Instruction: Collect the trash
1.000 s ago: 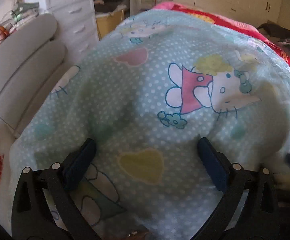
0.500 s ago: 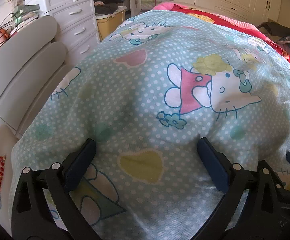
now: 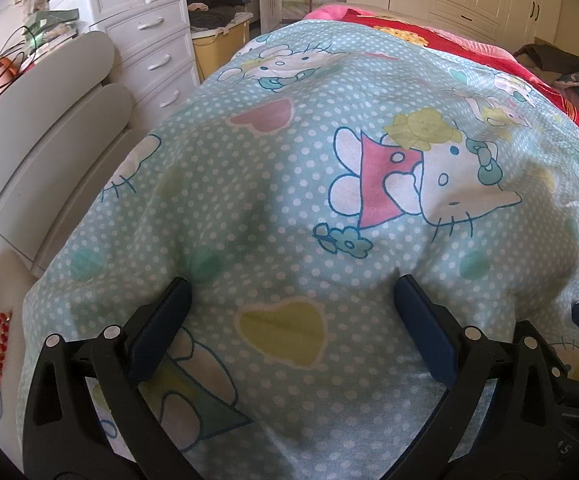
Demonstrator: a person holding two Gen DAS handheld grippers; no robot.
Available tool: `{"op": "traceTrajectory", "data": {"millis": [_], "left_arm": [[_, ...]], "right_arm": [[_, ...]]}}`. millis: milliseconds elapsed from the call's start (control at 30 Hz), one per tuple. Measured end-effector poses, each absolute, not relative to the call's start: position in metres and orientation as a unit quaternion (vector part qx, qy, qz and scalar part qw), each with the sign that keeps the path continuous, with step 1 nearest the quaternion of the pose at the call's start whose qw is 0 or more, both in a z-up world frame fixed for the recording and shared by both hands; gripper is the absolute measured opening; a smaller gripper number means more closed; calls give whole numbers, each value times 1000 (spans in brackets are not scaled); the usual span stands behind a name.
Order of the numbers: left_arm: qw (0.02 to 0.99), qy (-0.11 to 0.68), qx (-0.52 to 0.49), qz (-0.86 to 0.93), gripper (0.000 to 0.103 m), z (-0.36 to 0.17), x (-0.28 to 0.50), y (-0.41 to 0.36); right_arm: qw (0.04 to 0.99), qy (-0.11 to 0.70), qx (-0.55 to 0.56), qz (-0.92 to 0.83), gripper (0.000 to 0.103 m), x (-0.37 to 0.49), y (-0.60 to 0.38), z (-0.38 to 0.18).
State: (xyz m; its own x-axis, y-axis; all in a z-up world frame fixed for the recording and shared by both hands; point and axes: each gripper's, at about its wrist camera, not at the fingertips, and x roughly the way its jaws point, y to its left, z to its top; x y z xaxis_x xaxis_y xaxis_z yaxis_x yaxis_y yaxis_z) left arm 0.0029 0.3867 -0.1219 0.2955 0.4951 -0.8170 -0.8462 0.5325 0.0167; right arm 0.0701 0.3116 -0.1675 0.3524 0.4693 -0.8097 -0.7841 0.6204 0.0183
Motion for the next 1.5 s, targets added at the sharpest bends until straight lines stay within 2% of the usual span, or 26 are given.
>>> {"op": "traceTrajectory", "data": {"millis": [1500], "left_arm": [[775,406,-216,433,94,-124,2,386]], "right_arm": [[800,412,-189,393,98,72,307,-166]]}}
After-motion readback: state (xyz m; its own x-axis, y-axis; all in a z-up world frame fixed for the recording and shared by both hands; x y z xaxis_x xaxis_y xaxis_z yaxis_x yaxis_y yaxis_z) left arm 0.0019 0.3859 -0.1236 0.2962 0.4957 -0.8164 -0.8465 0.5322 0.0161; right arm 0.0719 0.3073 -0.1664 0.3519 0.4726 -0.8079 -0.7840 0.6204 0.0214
